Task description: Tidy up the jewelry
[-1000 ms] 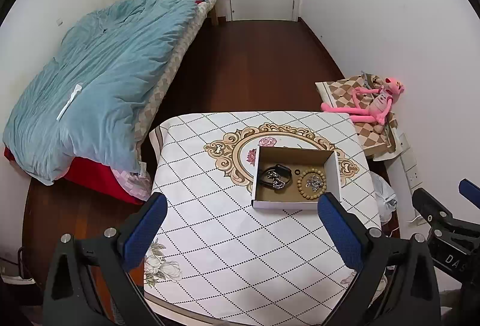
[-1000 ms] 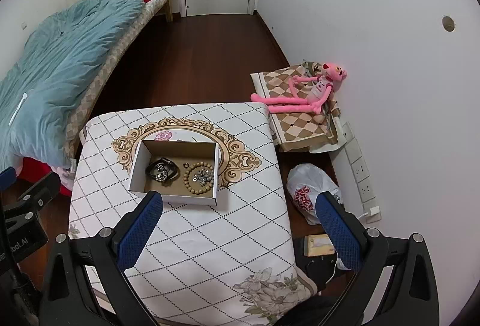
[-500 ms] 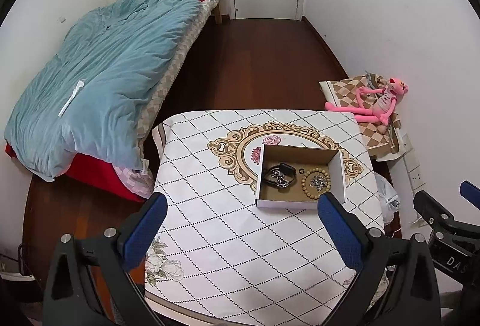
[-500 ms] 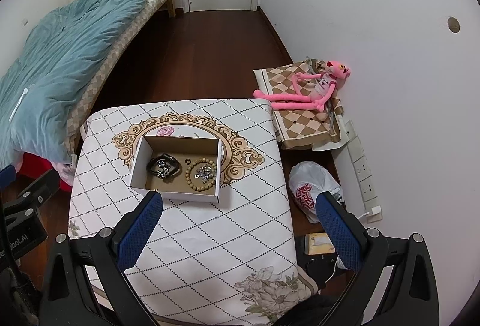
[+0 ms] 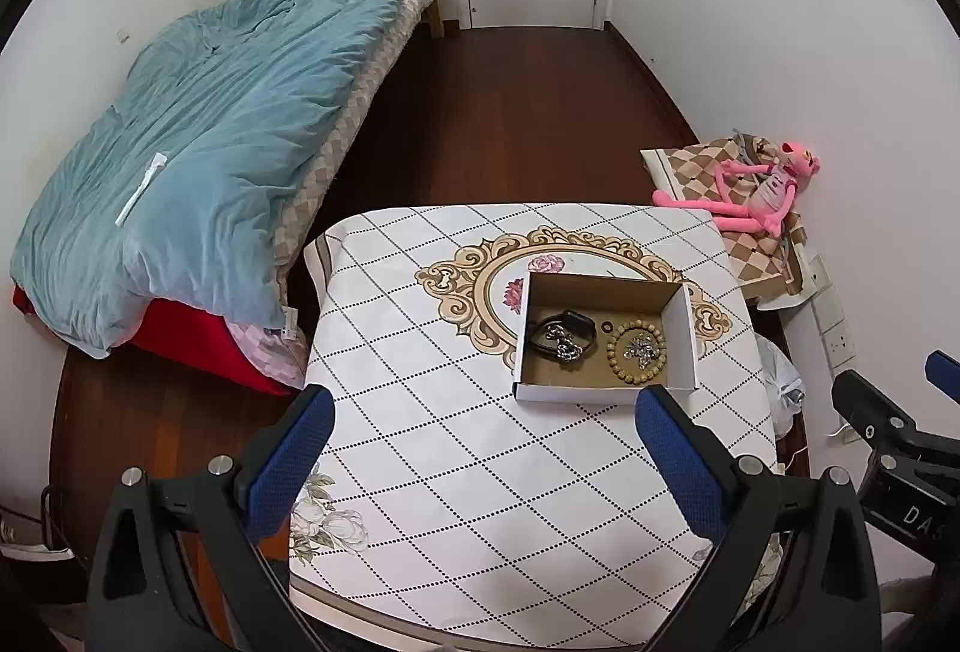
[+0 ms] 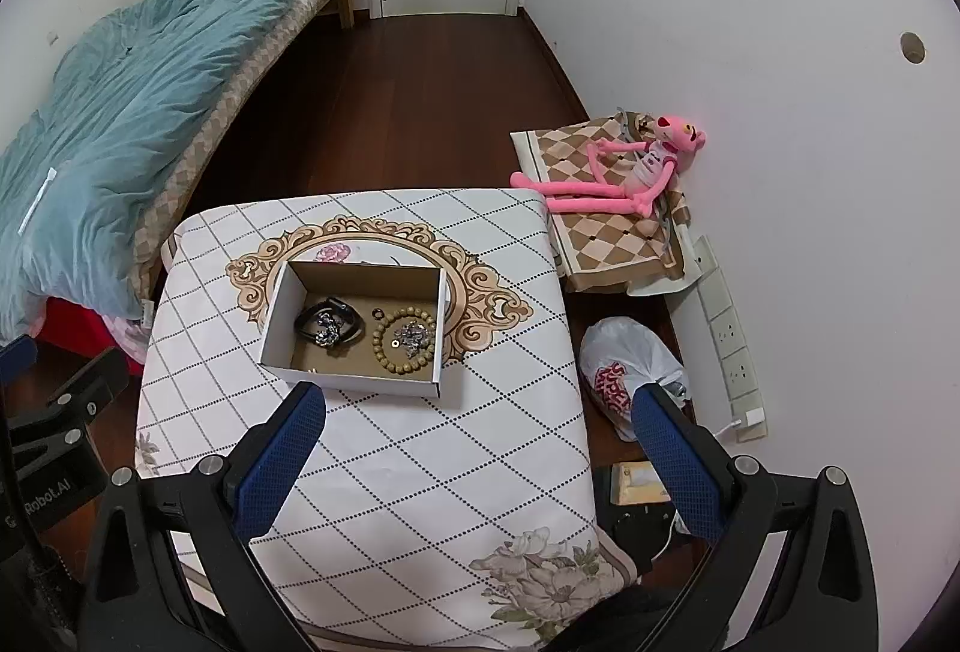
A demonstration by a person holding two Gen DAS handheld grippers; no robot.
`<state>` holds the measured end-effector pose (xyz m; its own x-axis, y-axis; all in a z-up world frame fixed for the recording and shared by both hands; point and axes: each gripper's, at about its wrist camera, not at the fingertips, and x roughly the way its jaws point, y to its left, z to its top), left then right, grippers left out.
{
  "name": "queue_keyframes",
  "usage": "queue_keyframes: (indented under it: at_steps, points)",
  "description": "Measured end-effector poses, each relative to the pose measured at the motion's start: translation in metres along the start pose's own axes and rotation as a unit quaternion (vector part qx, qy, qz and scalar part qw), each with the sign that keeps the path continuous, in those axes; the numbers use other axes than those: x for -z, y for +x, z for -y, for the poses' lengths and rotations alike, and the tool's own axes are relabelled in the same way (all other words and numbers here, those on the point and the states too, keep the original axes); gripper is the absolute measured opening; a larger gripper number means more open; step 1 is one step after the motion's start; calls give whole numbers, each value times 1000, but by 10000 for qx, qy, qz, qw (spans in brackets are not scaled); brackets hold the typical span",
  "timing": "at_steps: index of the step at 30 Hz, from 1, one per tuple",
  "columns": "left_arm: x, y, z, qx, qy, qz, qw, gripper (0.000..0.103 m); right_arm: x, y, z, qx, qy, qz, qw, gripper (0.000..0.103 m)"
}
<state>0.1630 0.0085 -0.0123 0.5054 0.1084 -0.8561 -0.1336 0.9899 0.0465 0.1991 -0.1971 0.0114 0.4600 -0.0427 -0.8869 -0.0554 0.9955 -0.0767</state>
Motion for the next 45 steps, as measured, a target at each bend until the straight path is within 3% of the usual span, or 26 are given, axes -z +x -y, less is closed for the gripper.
queue_keyframes:
  at_steps: [45]
  points:
    - [-3,-8,4,-8,22,49,10000,102,-2,-4,-1,-44,16,12,10000,103]
